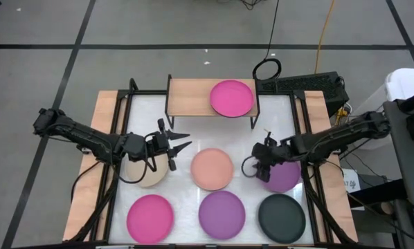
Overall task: Place and stack plates onto a shelf
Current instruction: Stack the right violet plate on top of the pink plate on the shelf
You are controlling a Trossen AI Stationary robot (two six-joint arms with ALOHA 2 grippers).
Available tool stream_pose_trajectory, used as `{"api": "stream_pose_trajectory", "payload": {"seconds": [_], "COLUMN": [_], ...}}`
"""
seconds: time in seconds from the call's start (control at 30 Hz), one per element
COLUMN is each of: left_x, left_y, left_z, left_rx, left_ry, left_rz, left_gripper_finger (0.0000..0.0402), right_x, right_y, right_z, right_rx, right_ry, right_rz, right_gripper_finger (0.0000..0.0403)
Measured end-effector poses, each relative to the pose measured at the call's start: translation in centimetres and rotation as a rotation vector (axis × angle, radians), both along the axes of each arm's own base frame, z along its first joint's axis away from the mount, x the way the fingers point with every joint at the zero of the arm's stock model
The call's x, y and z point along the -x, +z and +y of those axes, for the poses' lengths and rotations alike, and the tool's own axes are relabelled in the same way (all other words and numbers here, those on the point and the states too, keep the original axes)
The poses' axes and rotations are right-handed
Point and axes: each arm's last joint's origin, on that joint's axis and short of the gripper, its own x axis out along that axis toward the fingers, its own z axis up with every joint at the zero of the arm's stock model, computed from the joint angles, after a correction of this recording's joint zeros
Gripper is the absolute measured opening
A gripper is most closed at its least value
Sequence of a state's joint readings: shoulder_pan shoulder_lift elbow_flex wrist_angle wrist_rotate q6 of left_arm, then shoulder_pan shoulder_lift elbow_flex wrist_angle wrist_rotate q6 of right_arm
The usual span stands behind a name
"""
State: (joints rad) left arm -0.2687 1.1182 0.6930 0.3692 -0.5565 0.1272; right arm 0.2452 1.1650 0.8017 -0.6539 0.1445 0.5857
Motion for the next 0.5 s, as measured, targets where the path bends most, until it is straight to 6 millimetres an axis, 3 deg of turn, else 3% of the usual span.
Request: {"api": "stream_pose_trajectory", "payload": {"seconds": [0.3, 0.5], "left_x": [0.0, 0.0], "left_y": [-0.5, -0.5], "left_z": [0.0, 0.0], "left_rx": [0.015, 0.041], "left_ry": [0.002, 0.004], "left_rz": [0.042, 0.037], "left_gripper_finger": [0.0124, 0.0124], "right_x": [-1.2, -1.4], "right_y": [-3.8, -5.5], "right_z": [3.2, 3.9], "right_rx": [0.022, 0.050], "right_ry": [-0.017, -0.063], "right_rz": [0.186, 0.258], "right_gripper_finger": [0.0171, 0.0171]}}
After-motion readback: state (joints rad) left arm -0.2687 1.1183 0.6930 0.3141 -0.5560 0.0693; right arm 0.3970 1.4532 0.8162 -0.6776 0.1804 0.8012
